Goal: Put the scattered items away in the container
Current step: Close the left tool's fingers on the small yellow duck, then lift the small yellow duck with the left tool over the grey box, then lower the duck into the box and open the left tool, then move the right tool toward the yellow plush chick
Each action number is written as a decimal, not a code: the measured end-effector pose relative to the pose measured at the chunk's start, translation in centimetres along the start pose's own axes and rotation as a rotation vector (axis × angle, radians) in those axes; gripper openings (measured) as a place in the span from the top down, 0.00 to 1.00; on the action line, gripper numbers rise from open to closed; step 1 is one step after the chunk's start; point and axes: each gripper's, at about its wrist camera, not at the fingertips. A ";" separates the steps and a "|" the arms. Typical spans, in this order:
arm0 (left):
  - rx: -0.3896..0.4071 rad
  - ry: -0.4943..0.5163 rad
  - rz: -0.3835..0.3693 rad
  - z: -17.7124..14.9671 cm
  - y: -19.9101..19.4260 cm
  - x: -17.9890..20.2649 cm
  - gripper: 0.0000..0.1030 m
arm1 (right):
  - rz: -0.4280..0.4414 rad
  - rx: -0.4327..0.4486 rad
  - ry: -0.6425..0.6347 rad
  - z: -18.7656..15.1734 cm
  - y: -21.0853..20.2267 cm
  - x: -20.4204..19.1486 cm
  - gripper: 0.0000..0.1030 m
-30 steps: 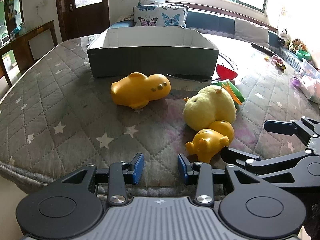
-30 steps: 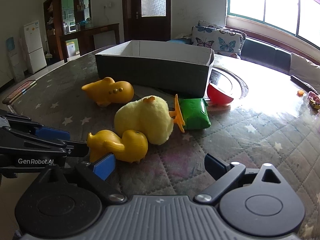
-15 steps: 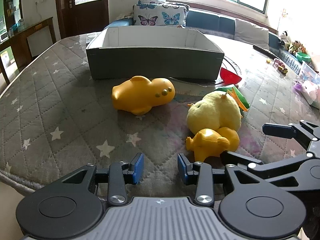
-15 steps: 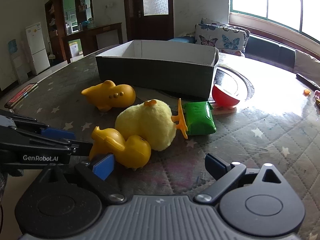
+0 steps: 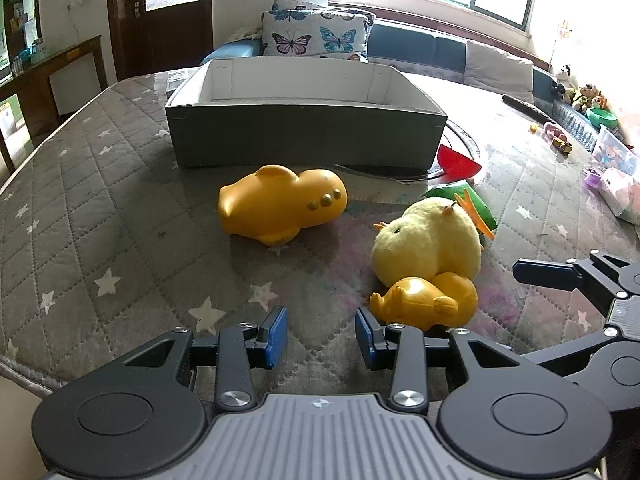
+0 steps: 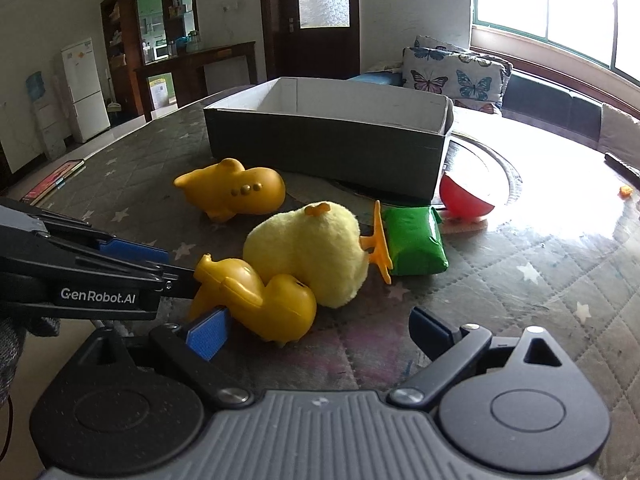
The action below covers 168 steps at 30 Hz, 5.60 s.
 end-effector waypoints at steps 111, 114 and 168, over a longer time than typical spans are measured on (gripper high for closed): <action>0.071 0.005 -0.311 22.7 5.3 -1.1 0.67 | 0.032 0.064 -0.082 19.7 6.8 7.8 0.59; 0.045 -0.007 -0.313 23.2 6.5 -1.5 0.67 | 0.033 0.033 -0.083 20.2 8.2 8.1 0.59; 0.071 -0.056 -0.248 12.6 0.6 -0.1 0.68 | 0.016 0.107 -0.012 8.8 0.2 5.3 0.25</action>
Point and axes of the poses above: each gripper's, at about its wrist camera, not at the fingertips, and y roughly the way its jaws point, x to its right, z to its top, and after that the axes turned 14 degrees about -x, right-handed
